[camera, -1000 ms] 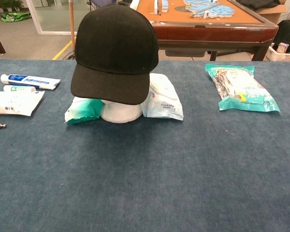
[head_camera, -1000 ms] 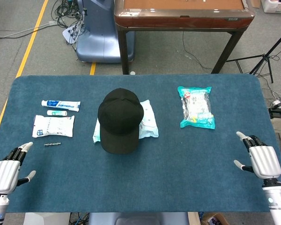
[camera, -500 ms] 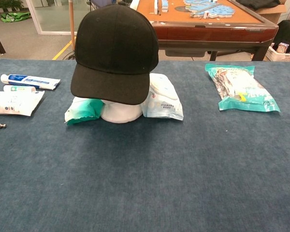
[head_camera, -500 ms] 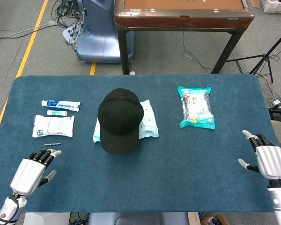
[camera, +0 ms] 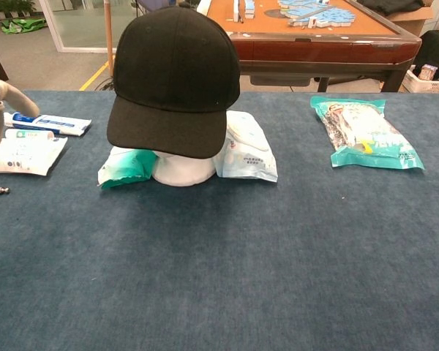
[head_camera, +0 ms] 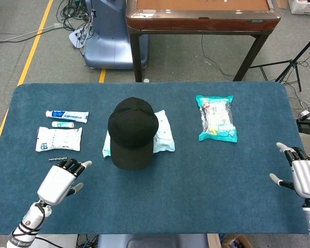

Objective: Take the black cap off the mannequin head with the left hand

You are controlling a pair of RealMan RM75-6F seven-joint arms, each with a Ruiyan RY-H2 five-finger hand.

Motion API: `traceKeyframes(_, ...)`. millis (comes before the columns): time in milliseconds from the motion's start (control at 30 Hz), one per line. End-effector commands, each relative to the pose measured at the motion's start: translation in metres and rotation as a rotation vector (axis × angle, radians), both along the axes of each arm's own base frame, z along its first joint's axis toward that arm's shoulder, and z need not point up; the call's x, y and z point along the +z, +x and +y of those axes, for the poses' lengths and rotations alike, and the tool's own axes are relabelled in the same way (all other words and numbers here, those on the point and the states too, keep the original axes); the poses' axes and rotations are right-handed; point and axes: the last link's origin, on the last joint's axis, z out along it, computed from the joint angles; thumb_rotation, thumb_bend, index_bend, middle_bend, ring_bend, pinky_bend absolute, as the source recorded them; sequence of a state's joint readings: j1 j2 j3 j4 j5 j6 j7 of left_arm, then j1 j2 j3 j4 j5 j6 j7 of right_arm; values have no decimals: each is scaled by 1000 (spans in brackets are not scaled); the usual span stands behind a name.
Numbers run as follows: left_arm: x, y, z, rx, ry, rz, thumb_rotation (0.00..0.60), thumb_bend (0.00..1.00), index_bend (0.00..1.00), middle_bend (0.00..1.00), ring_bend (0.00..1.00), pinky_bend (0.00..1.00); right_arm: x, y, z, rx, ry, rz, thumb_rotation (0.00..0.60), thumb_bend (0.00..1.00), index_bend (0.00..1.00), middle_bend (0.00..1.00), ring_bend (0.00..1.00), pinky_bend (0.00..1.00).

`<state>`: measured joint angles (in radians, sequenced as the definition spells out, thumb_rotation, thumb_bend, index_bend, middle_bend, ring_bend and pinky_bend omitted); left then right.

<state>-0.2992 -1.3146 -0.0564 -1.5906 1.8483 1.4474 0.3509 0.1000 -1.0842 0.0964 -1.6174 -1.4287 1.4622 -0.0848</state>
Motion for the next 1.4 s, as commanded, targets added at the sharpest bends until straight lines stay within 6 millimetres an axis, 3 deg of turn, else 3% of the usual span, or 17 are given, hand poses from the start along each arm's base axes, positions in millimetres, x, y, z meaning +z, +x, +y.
traceKeyframes(33, -5, 8, 6, -22, -3, 3, 600, 5, 297, 581, 401, 559, 0, 0, 0, 0, 1, 0, 600, 132, 204, 328, 233, 499)
traceKeyframes(633, -35, 39, 28, -69, -39, 22, 600, 0, 368, 673, 474, 559, 2, -2, -1, -7, 0, -6, 600, 131, 204, 328, 234, 499)
traceKeyframes(1400, -55, 58, 47, -121, -33, -46, 600, 0, 444, 772, 553, 573, 1, -2, -2, -9, 6, -6, 600, 131, 204, 328, 233, 499)
